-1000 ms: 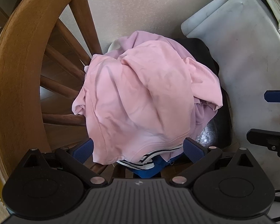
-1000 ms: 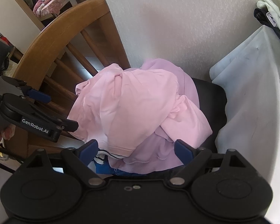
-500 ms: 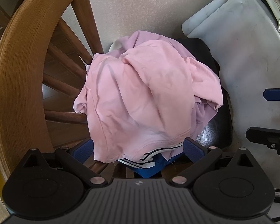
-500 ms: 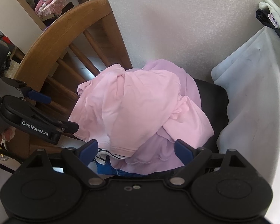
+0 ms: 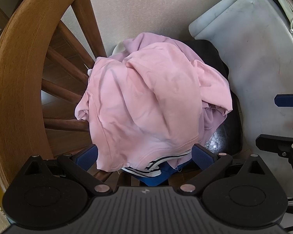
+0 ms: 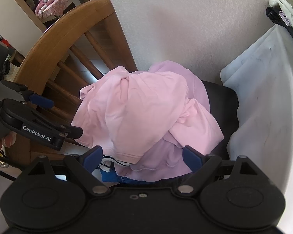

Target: Fold clothes

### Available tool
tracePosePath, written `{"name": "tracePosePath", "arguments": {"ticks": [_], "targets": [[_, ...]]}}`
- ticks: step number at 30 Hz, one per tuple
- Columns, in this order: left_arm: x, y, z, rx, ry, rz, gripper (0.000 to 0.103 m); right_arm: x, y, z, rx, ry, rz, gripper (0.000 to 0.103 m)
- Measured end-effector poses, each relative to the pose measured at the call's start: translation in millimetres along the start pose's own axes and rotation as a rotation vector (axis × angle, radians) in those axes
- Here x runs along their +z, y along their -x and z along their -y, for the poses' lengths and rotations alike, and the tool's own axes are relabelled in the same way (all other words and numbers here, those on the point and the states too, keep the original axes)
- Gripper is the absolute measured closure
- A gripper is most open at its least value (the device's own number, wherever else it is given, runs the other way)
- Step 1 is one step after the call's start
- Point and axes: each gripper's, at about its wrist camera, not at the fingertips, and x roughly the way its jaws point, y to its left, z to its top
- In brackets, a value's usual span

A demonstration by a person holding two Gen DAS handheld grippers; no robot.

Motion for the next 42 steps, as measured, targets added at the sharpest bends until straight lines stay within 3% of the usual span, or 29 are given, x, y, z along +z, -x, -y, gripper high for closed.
{"name": "tracePosePath", "arguments": {"ticks": [17, 26, 31, 42], "targets": [[5, -5, 1, 0.006, 0.002, -0.015, 0.001, 1, -4, 1, 0.004, -0.008, 0.002, 0.0], [17, -21, 1, 0.01, 0.005, -0.017, 0.001, 10, -41, 23, -0.003, -0.031, -0.029, 0.0], [28, -56, -1, 0.002, 0.037, -0.037, 0.001, 15, -61, 35, -0.006, -0.044, -0.046, 0.0], [42, -145, -19, 0.0, 0.166, -0.141, 0.0, 36, -162, 57, 0.045, -0.168, -0.141, 0.0]]}}
